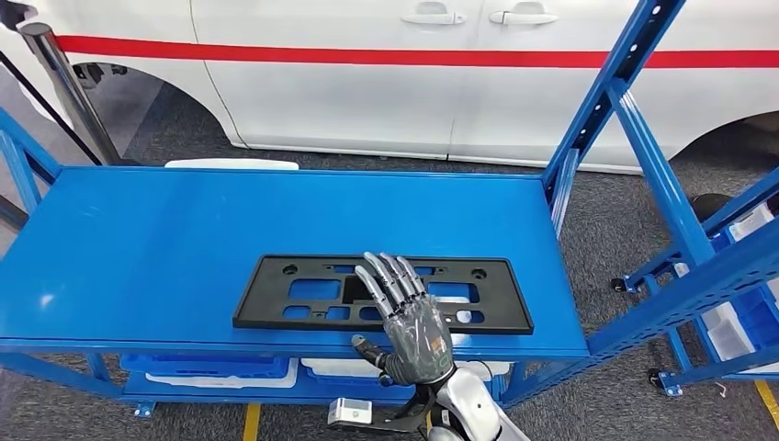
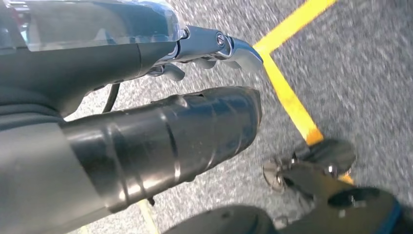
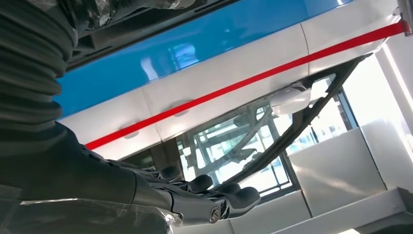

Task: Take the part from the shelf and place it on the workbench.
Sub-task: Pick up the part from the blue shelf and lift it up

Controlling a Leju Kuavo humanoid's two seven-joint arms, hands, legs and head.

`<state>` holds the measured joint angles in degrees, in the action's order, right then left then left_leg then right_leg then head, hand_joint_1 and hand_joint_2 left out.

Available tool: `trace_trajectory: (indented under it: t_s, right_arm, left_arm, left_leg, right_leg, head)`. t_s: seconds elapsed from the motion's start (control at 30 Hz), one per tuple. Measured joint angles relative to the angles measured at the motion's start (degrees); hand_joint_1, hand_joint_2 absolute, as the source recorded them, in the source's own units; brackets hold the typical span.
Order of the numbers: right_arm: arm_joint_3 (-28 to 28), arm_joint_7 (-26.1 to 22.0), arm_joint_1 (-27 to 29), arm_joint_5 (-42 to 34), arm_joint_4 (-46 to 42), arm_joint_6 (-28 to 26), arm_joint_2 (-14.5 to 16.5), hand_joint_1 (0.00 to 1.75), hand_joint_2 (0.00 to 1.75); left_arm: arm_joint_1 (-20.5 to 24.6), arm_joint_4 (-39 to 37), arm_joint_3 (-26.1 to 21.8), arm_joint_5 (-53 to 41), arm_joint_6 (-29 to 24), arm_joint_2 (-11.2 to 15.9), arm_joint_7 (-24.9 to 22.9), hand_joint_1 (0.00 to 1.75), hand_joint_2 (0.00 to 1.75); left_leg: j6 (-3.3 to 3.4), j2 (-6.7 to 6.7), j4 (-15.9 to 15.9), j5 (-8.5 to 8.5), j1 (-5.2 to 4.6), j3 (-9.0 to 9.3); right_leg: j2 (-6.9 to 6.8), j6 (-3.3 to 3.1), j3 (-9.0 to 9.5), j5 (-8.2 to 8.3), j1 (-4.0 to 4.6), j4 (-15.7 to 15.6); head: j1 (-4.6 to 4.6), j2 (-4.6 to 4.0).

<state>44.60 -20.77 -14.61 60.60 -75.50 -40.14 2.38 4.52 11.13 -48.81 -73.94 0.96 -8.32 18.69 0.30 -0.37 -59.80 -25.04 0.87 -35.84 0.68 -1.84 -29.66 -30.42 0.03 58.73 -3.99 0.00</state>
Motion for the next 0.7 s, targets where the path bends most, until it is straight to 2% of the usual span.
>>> trace_trajectory:
  t_s: [0.13,0.27,0.43,0.7]
  right_arm:
    - [-0.8,0.0,0.0,0.2,-0.3,0.0,0.0,0.0,1.75]
    - [-1.2,0.0,0.1,0.3,-0.5,0.0,-0.1,0.0,1.75]
    - [-1.4,0.0,0.1,0.3,-0.6,0.0,-0.1,0.0,1.75]
    - [-3.3,0.0,1.3,3.5,-1.9,0.0,-0.1,0.0,1.75]
  left_arm:
    - [0.2,0.0,0.0,-0.1,-0.6,0.0,-0.2,0.0,0.0]
    - [0.3,0.0,0.0,-0.1,-0.6,0.0,-0.1,0.0,0.0]
    - [0.3,0.0,0.0,-0.1,-0.6,0.0,-0.1,0.0,0.0]
    - [0.3,0.0,0.0,-0.8,-0.9,-0.1,0.4,0.0,0.0]
  left_leg:
    - [0.51,-0.04,0.0,-0.34,-0.11,0.1]
    - [0.7,-0.03,0.0,-0.46,-0.22,0.22]
    - [0.72,-0.03,0.0,-0.46,-0.29,0.33]
    - [0.69,-0.02,0.1,-0.36,-0.25,0.69]
  right_leg:
    - [-0.02,0.02,0.4,-0.02,-0.01,-0.5]
    - [-0.03,0.22,0.51,-0.06,-0.05,-0.7]
    - [-0.03,1.83,0.55,-0.07,-0.21,-0.8]
    - [-0.03,1.9,0.65,-0.07,-0.16,-0.6]
  head:
    - [0.0,0.0]
    - [-0.01,0.0]
    - [0.0,0.0]
    - [0.01,0.0]
